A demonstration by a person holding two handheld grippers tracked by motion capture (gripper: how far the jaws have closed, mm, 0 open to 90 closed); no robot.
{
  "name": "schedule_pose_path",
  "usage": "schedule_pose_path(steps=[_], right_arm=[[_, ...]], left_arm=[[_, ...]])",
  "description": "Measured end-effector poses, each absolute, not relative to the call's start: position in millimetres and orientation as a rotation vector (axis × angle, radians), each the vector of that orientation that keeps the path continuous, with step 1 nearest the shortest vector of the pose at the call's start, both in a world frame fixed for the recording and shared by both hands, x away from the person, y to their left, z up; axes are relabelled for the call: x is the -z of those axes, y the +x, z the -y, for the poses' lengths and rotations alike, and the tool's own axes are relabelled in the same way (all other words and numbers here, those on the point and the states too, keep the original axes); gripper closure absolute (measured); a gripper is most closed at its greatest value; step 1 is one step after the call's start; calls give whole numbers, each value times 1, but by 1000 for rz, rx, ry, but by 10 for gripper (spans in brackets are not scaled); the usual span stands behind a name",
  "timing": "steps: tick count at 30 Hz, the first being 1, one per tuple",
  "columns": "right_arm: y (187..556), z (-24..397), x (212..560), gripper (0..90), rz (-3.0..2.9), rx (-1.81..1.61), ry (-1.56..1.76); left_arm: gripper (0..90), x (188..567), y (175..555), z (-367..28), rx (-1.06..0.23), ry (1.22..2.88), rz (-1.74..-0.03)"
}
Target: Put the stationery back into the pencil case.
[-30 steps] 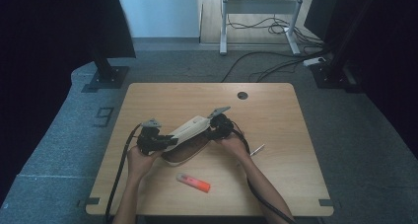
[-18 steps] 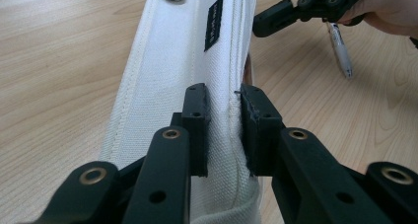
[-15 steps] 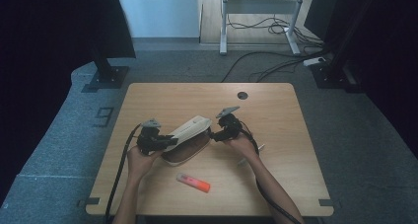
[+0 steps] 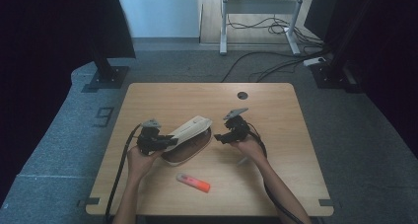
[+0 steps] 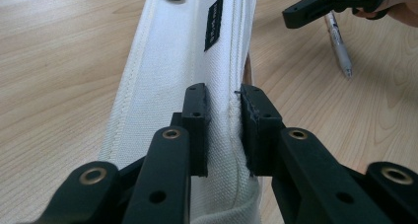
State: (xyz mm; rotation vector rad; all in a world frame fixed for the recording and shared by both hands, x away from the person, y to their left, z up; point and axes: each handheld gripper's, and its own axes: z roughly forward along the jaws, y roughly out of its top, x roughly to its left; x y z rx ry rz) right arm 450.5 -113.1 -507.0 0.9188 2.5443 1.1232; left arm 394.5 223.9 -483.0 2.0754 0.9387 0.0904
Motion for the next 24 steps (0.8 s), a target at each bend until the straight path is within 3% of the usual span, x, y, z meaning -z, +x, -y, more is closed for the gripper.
schedule_pose_path(steps=[24], right_arm=[[428, 156, 503, 257, -2524, -1128, 950]], left_arm=[[744, 483, 394, -224, -90, 2076, -939]])
